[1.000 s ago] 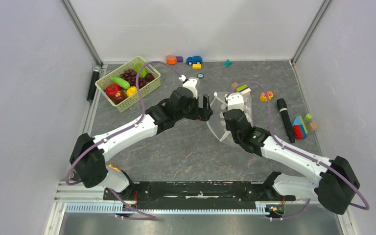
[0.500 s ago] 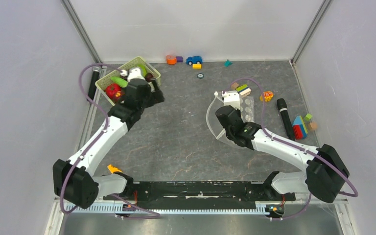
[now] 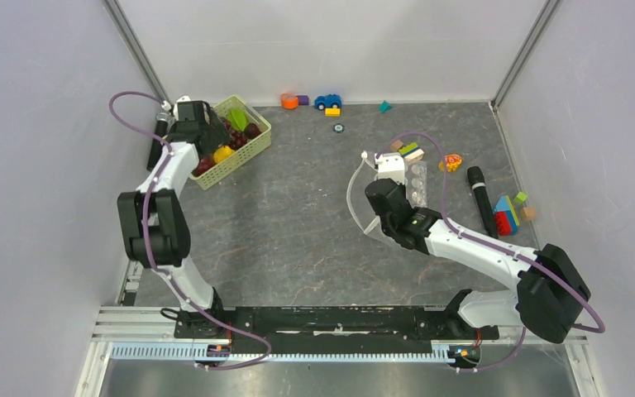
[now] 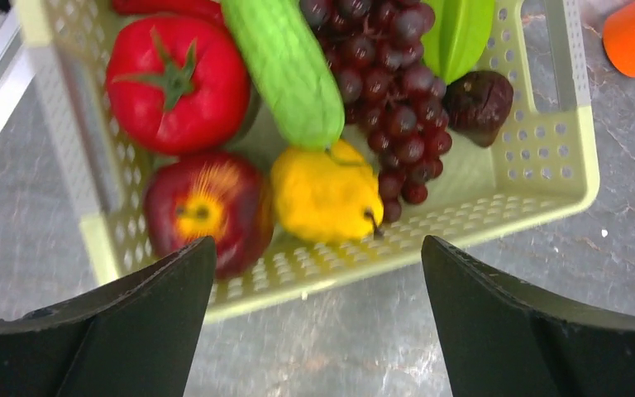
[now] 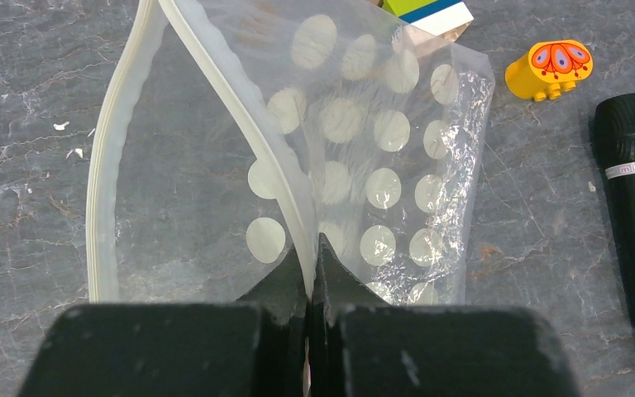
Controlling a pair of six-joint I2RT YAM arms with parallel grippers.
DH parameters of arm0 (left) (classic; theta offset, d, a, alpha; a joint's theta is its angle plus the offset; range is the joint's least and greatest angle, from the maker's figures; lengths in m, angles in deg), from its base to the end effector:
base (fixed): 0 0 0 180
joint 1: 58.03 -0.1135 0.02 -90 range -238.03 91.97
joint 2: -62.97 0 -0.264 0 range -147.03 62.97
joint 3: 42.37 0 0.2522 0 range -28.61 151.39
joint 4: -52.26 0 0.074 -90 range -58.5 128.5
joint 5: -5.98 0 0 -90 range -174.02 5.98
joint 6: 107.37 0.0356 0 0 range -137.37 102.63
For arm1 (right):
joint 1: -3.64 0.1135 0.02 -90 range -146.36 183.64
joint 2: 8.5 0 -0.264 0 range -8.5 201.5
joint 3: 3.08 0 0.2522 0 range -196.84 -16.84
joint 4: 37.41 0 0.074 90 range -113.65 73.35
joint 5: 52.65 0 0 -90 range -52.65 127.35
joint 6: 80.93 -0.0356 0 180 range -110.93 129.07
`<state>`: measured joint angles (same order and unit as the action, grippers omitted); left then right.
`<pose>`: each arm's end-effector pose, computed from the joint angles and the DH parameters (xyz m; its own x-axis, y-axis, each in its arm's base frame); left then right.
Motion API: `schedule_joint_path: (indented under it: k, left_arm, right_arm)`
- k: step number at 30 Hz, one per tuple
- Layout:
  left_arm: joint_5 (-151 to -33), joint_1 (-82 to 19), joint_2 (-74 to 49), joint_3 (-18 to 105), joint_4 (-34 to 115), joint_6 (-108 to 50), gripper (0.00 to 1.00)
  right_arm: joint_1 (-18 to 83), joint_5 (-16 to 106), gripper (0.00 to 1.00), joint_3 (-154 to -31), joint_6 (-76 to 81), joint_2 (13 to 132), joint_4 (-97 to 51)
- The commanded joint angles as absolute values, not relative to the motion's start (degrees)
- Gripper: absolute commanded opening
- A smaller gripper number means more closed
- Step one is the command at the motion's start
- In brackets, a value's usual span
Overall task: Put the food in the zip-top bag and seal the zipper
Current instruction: Move the bin to the center of the board.
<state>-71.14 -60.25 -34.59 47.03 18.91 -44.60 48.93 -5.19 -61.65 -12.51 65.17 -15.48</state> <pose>0.3852 0.0229 0.2674 -0.4953 -0.4656 -0.7334 -0.4849 0.8487 -0.2113 0.2065 0.1744 0.2408 -0.4469 -0.0663 -0.8921 0.0220 0.9961 -0.0850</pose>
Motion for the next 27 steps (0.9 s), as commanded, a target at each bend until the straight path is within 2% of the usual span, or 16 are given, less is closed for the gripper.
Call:
schedule_joint_path:
  k: [1, 5, 11, 18, 27]
  left_arm:
    - [-78.9, -62.8, -42.3, 56.2, 19.0, -38.5, 1.00]
    - [-83.5, -63.3, -46.8, 58.0, 18.7, -38.1, 1.00]
    - [-89.7, -63.3, -47.3, 52.0, 21.5, -40.9, 1.00]
    - [-98.1, -62.2, -37.2, 36.5, 29.4, -47.9, 1.00]
    - [-92.1, -47.0, -25.9, 21.9, 28.7, -53.1, 1.00]
  right_arm:
    - [48.8, -6.3, 0.00, -61.4, -11.1, 64.2, -18.6]
    - [48.8, -6.7, 0.00, -61.7, -10.5, 65.3, -19.0]
    - [48.8, -6.7, 0.00, -62.0, -10.1, 66.1, -18.9]
    - [48.9, -6.3, 0.00, -61.5, -10.2, 64.9, -18.9]
    - [48.8, -5.3, 0.00, -60.8, -10.4, 63.4, -18.9]
